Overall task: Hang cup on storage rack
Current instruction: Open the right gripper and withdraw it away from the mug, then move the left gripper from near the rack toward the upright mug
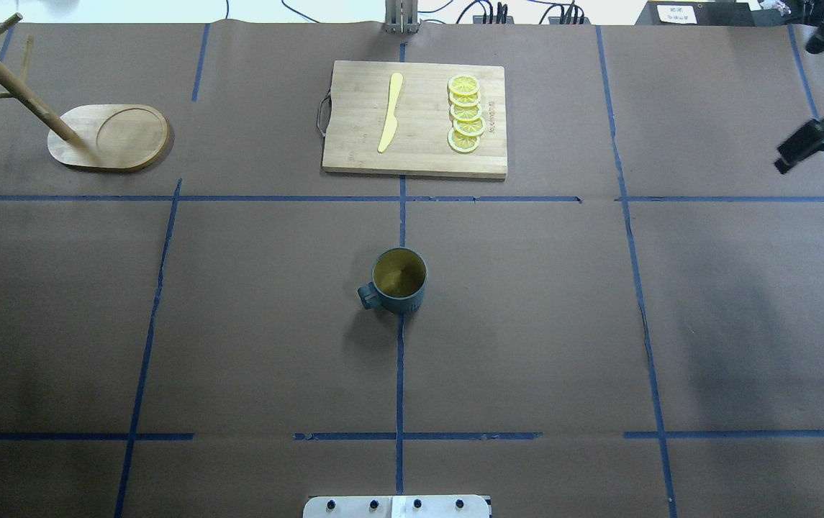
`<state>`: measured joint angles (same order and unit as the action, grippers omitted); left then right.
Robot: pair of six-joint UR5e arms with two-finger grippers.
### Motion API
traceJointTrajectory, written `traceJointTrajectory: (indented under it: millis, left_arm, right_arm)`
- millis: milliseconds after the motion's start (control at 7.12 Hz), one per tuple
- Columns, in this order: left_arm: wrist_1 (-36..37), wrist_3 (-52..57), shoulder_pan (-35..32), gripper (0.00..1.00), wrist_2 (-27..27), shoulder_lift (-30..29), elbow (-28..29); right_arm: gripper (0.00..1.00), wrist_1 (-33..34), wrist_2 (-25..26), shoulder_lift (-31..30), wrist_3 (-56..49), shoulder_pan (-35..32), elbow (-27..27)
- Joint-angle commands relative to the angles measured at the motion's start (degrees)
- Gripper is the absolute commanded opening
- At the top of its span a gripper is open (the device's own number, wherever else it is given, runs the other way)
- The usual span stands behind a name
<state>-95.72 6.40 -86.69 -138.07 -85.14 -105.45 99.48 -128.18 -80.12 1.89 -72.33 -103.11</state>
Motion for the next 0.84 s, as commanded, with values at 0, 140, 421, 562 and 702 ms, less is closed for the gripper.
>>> traceJointTrajectory:
  millis: [0,140,421,562,702]
  left_arm:
    - [-15.7,0.4,2.6,1.0,-1.9,0.0,-0.5]
    - [-20.5,0.1,4.0,0.99,-1.9,0.0,-0.4]
    - [-34.6,0.0,8.3,1.0,-1.8,0.1,0.5]
    - [-41.2,-1.0,10.8,1.0,-1.8,-0.2,0.5]
    - [-43.8,-2.1,14.0,1.0,-1.7,-0.5,0.7]
  right_arm:
    - [1.0,0.0,-0.5,-11.0,-14.1,-9.2,-0.4]
    - [1.0,0.0,-1.0,-14.9,-16.1,-12.9,0.0]
    - [1.0,0.0,-2.8,-19.8,-17.9,-19.4,0.1]
    - [1.0,0.0,-4.6,-20.4,-17.6,-19.9,-0.2]
    - [1.0,0.0,-4.5,-19.8,-17.5,-19.8,0.6]
